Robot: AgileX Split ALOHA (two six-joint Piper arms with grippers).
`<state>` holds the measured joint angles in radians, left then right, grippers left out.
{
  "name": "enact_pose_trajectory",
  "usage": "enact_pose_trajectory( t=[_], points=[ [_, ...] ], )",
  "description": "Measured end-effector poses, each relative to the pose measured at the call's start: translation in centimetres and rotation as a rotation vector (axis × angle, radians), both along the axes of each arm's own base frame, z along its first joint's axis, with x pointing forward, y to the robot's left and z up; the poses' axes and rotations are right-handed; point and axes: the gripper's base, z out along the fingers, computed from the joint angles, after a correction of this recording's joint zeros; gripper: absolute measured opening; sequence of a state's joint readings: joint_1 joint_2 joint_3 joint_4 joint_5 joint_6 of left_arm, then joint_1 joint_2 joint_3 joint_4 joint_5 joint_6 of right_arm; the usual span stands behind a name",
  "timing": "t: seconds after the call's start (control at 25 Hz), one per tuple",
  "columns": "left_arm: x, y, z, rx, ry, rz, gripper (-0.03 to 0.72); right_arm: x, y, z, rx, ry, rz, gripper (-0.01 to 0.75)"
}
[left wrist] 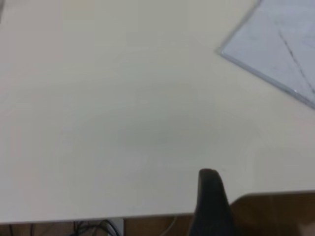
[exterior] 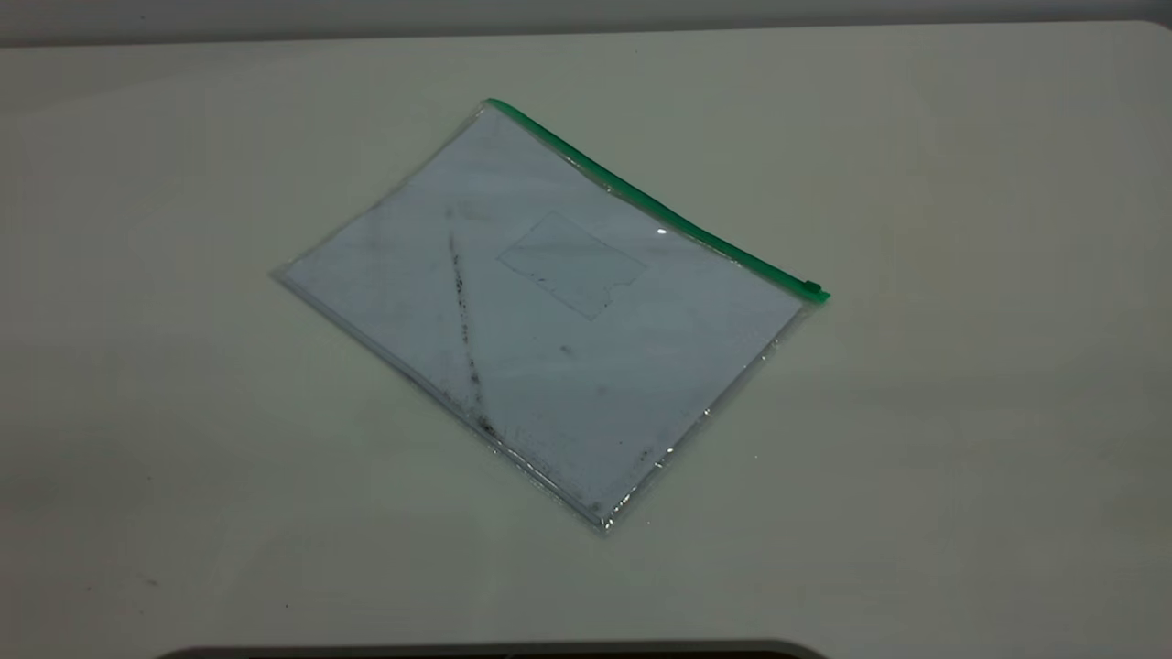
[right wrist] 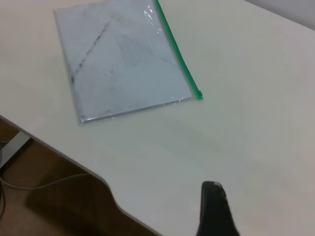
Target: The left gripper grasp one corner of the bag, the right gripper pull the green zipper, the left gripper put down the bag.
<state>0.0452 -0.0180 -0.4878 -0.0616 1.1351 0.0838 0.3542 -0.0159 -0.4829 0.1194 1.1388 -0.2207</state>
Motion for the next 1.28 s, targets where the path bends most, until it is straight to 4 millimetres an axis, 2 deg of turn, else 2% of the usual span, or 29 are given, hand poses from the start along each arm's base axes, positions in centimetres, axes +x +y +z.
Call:
enact_pose_trajectory(
  t=[0.56, 0.96, 1.28],
  points=[
    [-0.02, 0.00, -0.01, -0.001, 0.000, 0.002, 0.590, 0.00, 0.02, 0.00, 0.001, 0.000, -0.009, 0.520],
    [-0.02, 0.00, -0.01, -0.001, 0.000, 0.002, 0.590, 0.31, 0.41, 0.00, 0.000, 0.000, -0.382, 0.520],
    [-0.02, 0.00, -0.01, -0.001, 0.000, 0.002, 0.590, 0.36, 0.10, -0.02, 0.014, 0.006, -0.489, 0.520]
  ],
)
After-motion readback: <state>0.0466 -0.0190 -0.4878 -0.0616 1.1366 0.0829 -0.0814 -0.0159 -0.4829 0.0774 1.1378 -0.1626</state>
